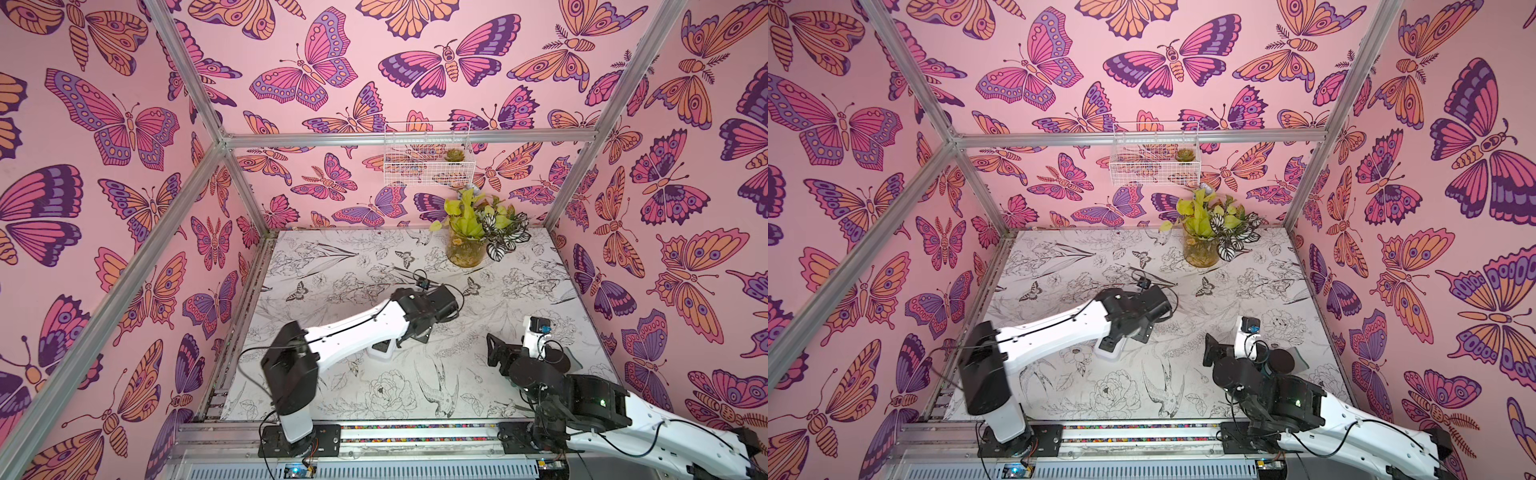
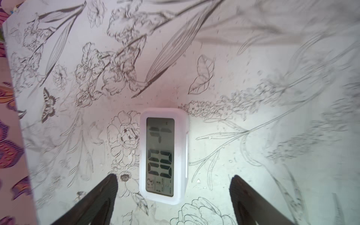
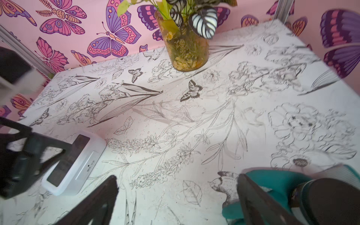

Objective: Insert the battery into the alarm
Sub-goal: Adjust the alarm at the center of the board, then reset both arms

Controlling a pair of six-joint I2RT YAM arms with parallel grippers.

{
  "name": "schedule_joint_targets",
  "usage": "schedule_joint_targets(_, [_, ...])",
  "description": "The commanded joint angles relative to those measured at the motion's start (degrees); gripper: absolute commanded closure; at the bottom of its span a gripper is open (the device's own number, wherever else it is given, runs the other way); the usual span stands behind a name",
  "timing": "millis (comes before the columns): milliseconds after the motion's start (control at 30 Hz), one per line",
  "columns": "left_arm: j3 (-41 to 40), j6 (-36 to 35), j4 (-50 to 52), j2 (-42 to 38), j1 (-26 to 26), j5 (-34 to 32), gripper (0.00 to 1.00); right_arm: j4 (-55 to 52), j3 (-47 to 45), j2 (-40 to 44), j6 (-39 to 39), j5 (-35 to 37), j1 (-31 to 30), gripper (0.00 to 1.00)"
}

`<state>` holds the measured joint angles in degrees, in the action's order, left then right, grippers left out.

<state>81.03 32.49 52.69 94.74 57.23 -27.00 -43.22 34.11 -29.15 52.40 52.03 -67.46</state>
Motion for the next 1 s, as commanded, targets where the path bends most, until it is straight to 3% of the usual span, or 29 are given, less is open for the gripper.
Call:
schedule_joint_targets(0, [-9.67, -3.05, -15.39, -9.94, -4.34, 4.32, 0.01, 4.28, 1.41, -2.31, -3.62, 9.26, 0.38, 0.01])
schedule_joint_targets(167, [-26.58, -7.59, -30.79, -28.16, -13.87, 5.9, 0.0, 24.04, -1.5, -7.46, -27.48, 13.9, 0.35, 0.01])
schedule_joint_targets(267, [-31.63, -8.39, -33.43, -34.43, -19.58, 0.02, 0.0, 36.92, -3.78, -12.12, -38.04, 15.87, 2.92, 0.01])
schedule_joint_targets(433, [-38.31, -9.48, -38.79, -36.98, -27.81, -8.03, 0.0, 38.98, -2.25, -18.94, -36.38, -3.46, 22.91, 0.01])
schedule_joint_targets(600, [-42.15, -13.9, -44.96, -32.1, -40.4, -14.99, 0.0, 50.21, -5.05, -24.12, -34.43, -19.62, 43.82, 0.01])
schedule_joint_targets(700, [-43.76, -13.2, -48.2, -30.02, -47.19, -12.12, 0.0, 54.41, -5.79, -26.63, -33.51, -19.52, 51.61, 0.01])
schedule_joint_targets(800, [-46.72, -14.51, -53.51, -28.8, -49.06, -13.26, 0.0, 57.44, -6.62, -30.14, -36.9, -13.91, 55.29, 0.01])
schedule_joint_targets(867, [-50.79, -17.57, -61.84, -27.73, -49.14, -15.21, 0.0, 60.56, -8.15, -32.1, -41.21, -13.03, 55.77, 0.01])
schedule_joint_targets(967, [-56.83, -25.35, -78.55, -23.65, -49.26, -16.52, 0.0, 67.7, -11.34, -34.87, -45.69, -17.63, 55.8, 0.01])
